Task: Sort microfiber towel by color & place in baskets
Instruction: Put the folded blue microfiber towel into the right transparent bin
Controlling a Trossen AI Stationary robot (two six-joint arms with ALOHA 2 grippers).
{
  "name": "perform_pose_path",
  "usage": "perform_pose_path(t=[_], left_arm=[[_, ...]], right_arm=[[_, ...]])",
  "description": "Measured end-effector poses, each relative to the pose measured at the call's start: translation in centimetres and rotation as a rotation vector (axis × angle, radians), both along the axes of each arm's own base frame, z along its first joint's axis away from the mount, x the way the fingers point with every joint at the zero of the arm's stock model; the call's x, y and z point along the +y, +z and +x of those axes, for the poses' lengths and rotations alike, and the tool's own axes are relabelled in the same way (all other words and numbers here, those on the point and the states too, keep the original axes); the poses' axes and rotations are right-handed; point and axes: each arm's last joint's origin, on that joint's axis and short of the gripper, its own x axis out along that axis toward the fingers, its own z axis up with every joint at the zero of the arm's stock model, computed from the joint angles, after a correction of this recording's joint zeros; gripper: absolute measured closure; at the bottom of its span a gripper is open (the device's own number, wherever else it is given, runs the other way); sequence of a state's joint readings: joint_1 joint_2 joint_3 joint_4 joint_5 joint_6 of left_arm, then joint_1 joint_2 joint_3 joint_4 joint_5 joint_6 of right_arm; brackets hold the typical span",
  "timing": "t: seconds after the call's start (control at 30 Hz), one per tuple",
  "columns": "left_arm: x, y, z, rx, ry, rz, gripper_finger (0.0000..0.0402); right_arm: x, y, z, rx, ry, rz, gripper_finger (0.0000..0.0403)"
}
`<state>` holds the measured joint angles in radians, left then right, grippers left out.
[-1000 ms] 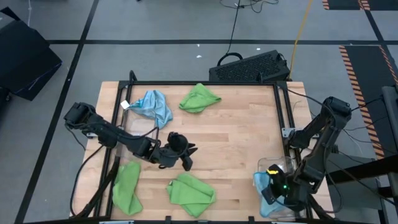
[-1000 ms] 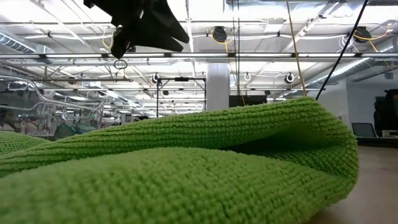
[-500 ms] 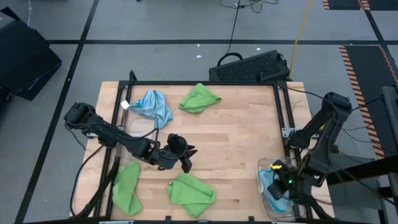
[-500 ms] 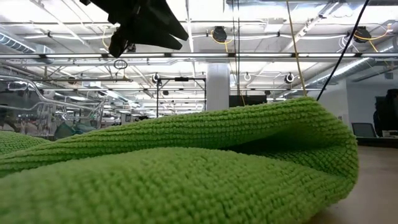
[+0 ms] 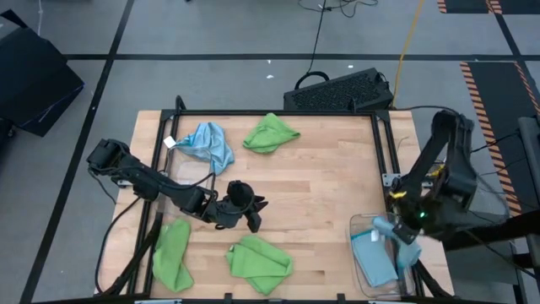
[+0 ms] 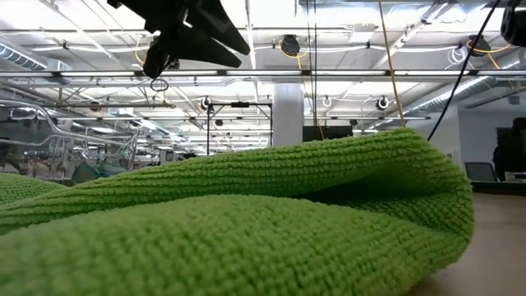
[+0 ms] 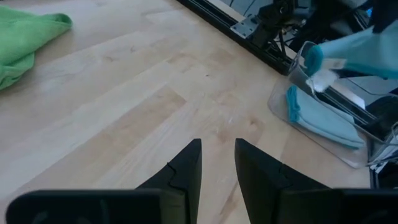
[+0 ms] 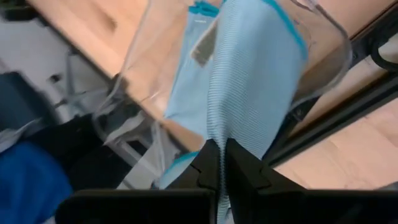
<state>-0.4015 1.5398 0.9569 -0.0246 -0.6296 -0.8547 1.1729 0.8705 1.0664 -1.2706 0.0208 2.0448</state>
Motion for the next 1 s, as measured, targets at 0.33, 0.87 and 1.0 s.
perform_pose_path(t=[0.33, 0.87, 1.0], left_arm=[[-0.1, 0.6, 0.4, -0.082, 0.009, -0.045, 0.0305], [-0.1, 1.8, 0.8, -0.225, 0.085, -0.084, 0.0305], [0.0, 1.8, 0.8, -0.232, 0.109, -0.073, 0.0305]], right_arm=[[-4.9, 6.3, -2.1, -0.043, 0.109, 0.008, 0.0399], [-4.6, 6.2, -1.6, -0.21, 0.197, -0.091, 0.04], [-2.7, 3.9, -1.0, -0.099, 0.251, -0.187, 0.04]])
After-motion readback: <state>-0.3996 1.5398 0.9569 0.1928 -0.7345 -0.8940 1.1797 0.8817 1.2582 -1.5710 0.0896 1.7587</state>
